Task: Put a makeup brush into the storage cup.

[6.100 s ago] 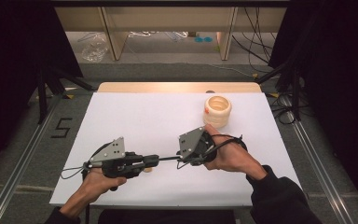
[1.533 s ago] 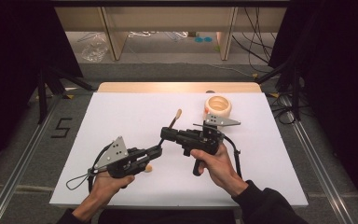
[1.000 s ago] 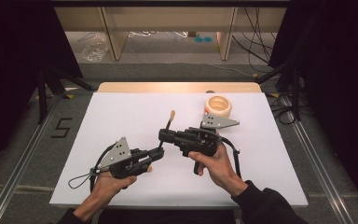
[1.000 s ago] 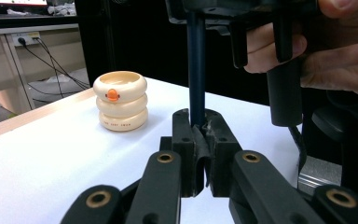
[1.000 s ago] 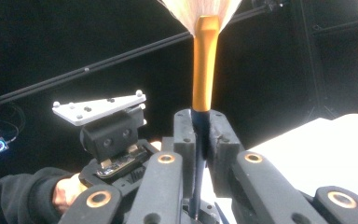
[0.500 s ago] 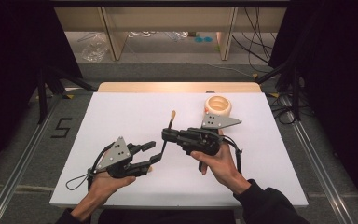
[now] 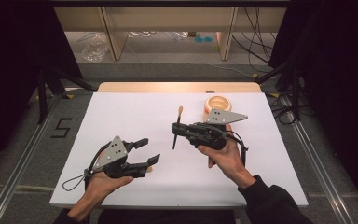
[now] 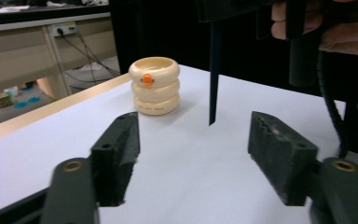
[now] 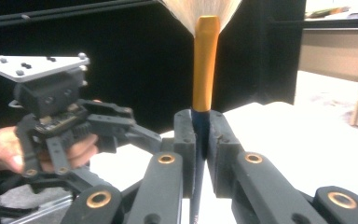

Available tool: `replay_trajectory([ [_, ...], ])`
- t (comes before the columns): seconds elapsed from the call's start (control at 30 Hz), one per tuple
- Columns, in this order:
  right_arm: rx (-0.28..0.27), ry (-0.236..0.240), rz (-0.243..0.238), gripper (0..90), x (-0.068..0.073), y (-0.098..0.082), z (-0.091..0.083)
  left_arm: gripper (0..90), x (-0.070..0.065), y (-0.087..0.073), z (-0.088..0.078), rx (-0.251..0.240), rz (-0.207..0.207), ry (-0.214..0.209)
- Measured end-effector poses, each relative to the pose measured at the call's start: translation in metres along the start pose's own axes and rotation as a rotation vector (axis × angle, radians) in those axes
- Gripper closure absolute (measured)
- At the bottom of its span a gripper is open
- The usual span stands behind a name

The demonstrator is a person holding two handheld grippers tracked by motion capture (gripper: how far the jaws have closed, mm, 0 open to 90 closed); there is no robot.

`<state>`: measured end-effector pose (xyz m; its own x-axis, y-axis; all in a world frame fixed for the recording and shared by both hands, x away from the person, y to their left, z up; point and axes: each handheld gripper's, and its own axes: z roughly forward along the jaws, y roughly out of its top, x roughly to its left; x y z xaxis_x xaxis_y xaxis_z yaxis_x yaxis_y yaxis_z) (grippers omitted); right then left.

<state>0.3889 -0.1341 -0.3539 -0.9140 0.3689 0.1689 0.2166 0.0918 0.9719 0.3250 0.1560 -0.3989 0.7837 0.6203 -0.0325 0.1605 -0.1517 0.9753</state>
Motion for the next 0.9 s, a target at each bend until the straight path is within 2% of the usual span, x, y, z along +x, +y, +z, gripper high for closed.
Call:
replay_trajectory([
  [0.1, 0.019, -0.038, -0.024, 84.6, -0.007, 0.002, -0.005, 29.6, 0.002, -0.001, -0.004, 0.009, -0.003, 0.026],
  [0.2, 0.018, -0.069, -0.026, 84.5, -0.013, 0.003, -0.009, 27.9, 0.005, -0.002, -0.008, 0.022, -0.003, 0.048],
  [0.23, 0.043, -0.068, -0.025, 84.6, -0.015, 0.004, -0.011, 27.6, 0.006, -0.003, -0.010, 0.023, -0.006, 0.057],
  [0.27, 0.043, -0.073, -0.023, 84.6, -0.017, 0.004, -0.012, 27.3, 0.007, -0.003, -0.011, 0.025, 0.002, 0.057],
  [0.3, 0.030, -0.086, -0.022, 84.6, -0.019, 0.004, -0.013, 27.1, 0.007, -0.004, -0.012, 0.027, -0.006, 0.060],
  [0.33, 0.045, -0.088, -0.019, 84.5, -0.020, 0.005, -0.015, 27.1, 0.008, -0.004, -0.013, 0.030, -0.006, 0.060],
  [0.4, 0.035, -0.098, -0.026, 84.6, -0.024, 0.006, -0.017, 26.8, 0.008, -0.005, -0.016, 0.033, -0.005, 0.065],
  [0.43, 0.050, -0.107, -0.029, 84.5, -0.025, 0.007, -0.019, 26.6, 0.009, -0.006, -0.017, 0.033, -0.005, 0.068],
  [0.57, 0.050, -0.126, -0.024, 84.5, -0.031, 0.009, -0.023, 24.7, 0.011, -0.008, -0.023, 0.042, -0.006, 0.082],
  [0.6, 0.042, -0.141, -0.050, 84.6, -0.035, 0.010, -0.025, 24.6, 0.012, -0.008, -0.024, 0.042, -0.012, 0.086],
  [0.63, 0.057, -0.157, -0.056, 84.5, -0.037, 0.012, -0.028, 24.6, 0.012, -0.008, -0.025, 0.039, -0.011, 0.093],
  [0.7, 0.052, -0.174, -0.060, 84.5, -0.041, 0.014, -0.032, 24.2, 0.014, -0.009, -0.027, 0.043, 0.000, 0.100],
  [0.77, 0.055, -0.194, -0.057, 84.5, -0.045, 0.017, -0.037, 22.9, 0.014, -0.010, -0.027, 0.039, -0.014, 0.095],
  [0.83, 0.058, -0.211, -0.031, 84.6, -0.048, 0.019, -0.042, 22.3, 0.014, -0.011, -0.028, 0.054, -0.003, 0.106],
  [0.9, 0.062, -0.236, -0.035, 84.5, -0.051, 0.021, -0.047, 21.8, 0.015, -0.012, -0.029, 0.055, -0.012, 0.108],
])
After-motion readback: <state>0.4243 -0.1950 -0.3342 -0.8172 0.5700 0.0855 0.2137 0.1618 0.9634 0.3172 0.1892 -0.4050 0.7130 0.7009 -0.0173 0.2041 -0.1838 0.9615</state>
